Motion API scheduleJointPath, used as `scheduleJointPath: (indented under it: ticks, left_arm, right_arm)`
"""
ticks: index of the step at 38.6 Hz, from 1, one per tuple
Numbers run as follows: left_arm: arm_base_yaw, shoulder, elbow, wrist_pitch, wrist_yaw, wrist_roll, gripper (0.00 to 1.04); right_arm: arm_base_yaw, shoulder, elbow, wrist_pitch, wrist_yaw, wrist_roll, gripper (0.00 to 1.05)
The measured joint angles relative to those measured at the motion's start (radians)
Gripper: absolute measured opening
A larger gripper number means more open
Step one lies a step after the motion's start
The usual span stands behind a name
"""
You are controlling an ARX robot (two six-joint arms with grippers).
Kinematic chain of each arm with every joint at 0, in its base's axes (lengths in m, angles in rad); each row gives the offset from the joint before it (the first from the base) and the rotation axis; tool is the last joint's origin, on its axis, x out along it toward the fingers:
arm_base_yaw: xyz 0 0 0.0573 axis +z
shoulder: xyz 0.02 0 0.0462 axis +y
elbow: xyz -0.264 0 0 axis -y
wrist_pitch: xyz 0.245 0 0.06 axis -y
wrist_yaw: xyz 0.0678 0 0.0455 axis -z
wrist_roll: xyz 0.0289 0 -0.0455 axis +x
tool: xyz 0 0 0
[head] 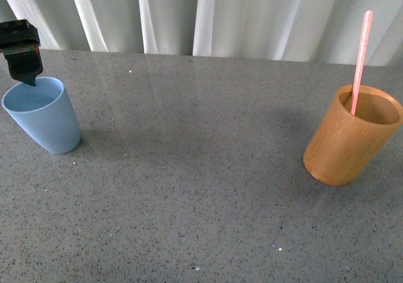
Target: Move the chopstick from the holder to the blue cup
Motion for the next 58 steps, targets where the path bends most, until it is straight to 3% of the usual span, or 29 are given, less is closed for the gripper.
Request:
scheduleJointPath:
  ticks: [30, 43, 55, 58]
  left_arm:
    - [0.019, 0.224, 0.122, 0.002, -0.025, -0.040, 0.98]
    - [-0.012, 0.235, 0.171, -0.059, -0.010, -0.041, 0.44]
    - [-0.027, 0.235, 0.231, -0.107, -0.013, -0.001, 0.07]
    - [-0.031, 0.235, 0.240, -0.112, -0.012, 0.004, 0.03]
  right_arm:
    - [0.000, 0.000, 0.000, 0.000, 0.000, 0.000, 0.95]
    - [0.000, 0.000, 0.000, 0.000, 0.000, 0.000, 0.95]
    - [0.000, 0.000, 0.000, 0.000, 0.000, 0.000, 0.95]
    - [0.000, 0.000, 0.000, 0.000, 0.000, 0.000, 0.95]
